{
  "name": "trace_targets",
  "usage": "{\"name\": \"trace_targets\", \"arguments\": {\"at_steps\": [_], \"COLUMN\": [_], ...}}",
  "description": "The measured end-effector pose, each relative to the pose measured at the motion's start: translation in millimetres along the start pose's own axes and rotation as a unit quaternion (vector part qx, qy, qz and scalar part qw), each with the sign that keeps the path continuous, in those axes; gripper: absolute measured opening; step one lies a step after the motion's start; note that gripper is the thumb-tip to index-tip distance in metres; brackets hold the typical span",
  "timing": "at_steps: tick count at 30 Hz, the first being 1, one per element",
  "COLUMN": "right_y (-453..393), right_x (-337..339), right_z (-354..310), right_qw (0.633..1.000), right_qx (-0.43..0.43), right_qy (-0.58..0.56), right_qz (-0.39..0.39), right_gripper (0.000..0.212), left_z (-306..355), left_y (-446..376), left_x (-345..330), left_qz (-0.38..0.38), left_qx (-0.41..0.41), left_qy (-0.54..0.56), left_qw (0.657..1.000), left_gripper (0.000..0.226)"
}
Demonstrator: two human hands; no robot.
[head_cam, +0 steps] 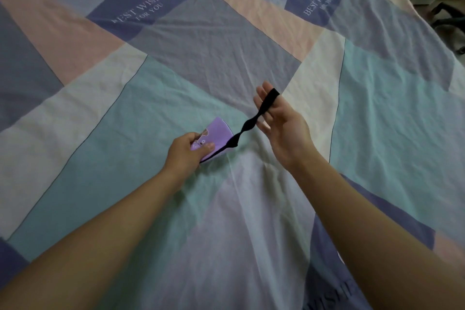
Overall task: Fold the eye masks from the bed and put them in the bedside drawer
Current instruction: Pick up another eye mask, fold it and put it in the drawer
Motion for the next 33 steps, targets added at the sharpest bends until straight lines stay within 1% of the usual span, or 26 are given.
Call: {"name": "trace_targets", "arguments": {"at_steps": [1, 2, 3, 4, 5, 6, 7, 9, 11, 12, 14, 16, 19, 22, 25, 27, 29, 32, 33], "right_y": [3, 7, 12, 16, 20, 23, 25, 27, 26, 26, 23, 22, 21, 19, 17, 16, 16, 14, 14], "right_x": [7, 14, 21, 26, 30, 31, 29, 19, 7, 2, -5, -10, -14, -16, -19, -22, -25, -30, -31], "right_z": [2, 4, 6, 10, 16, 23, 29, 37, 39, 39, 35, 29, 16, 5, 2, 2, 2, 1, 2], "right_qw": [0.996, 0.985, 0.974, 0.966, 0.961, 0.96, 0.96, 0.964, 0.965, 0.966, 0.967, 0.96, 0.944, 0.938, 0.932, 0.921, 0.917, 0.913, 0.915], "right_qx": [-0.012, -0.013, -0.005, -0.001, -0.011, -0.028, -0.044, -0.05, -0.036, -0.028, -0.015, -0.009, 0.008, 0.021, 0.0, -0.02, -0.029, -0.02, -0.017], "right_qy": [0.071, 0.122, 0.157, 0.181, 0.196, 0.203, 0.207, 0.224, 0.25, 0.251, 0.254, 0.279, 0.326, 0.343, 0.356, 0.379, 0.386, 0.393, 0.389], "right_qz": [0.062, 0.12, 0.162, 0.185, 0.194, 0.192, 0.182, 0.133, 0.072, 0.048, 0.006, -0.031, -0.04, -0.044, -0.073, -0.09, -0.099, -0.102, -0.102], "right_gripper": [0.047, 0.043, 0.035, 0.028, 0.026, 0.029, 0.037, 0.054, 0.062, 0.067, 0.077, 0.08, 0.087, 0.086, 0.081, 0.077, 0.072, 0.061, 0.059], "left_z": [2, 5, 8, 13, 17, 20, 24, 29, 33, 36, 40, 45, 52, 55, 61, 63, 64, 64, 63], "left_y": [2, 3, 3, 4, 4, 4, 4, 3, 2, 1, 1, 3, 5, 6, 6, 6, 7, 9, 9], "left_x": [-1, -1, 1, 3, 4, 5, 5, 1, -2, -3, -5, -6, -5, -2, -2, -2, -2, -5, -6], "left_qz": [-0.007, -0.008, -0.004, 0.003, 0.01, 0.014, 0.016, 0.014, 0.009, 0.002, -0.026, -0.061, -0.108, -0.165, -0.205, -0.216, -0.221, -0.229, -0.225], "left_qx": [-0.009, -0.021, -0.034, -0.047, -0.056, -0.057, -0.051, -0.037, -0.032, -0.036, -0.049, -0.066, -0.081, -0.067, -0.065, -0.064, -0.066, -0.071, -0.068], "left_qy": [0.02, 0.044, 0.065, 0.086, 0.11, 0.139, 0.171, 0.224, 0.242, 0.231, 0.169, 0.108, 0.062, 0.048, 0.043, 0.046, 0.055, 0.073, 0.077], "left_qw": [1.0, 0.999, 0.997, 0.995, 0.992, 0.989, 0.984, 0.974, 0.97, 0.972, 0.984, 0.99, 0.989, 0.983, 0.976, 0.973, 0.971, 0.968, 0.969], "left_gripper": [0.014, 0.012, 0.01, 0.009, 0.009, 0.009, 0.008, 0.006, 0.007, 0.007, 0.008, 0.012, 0.016, 0.019, 0.013, 0.013, 0.02, 0.016, 0.019]}}
Point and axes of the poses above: each hand's wrist, its own y-axis away from the middle knuckle, its own x-axis out of the back of the hand, z = x × y, the point moved 5 cm from there along -y, towards the middle knuckle, and after that the axes turned 15 degrees about -z, right-handed, at the moved point
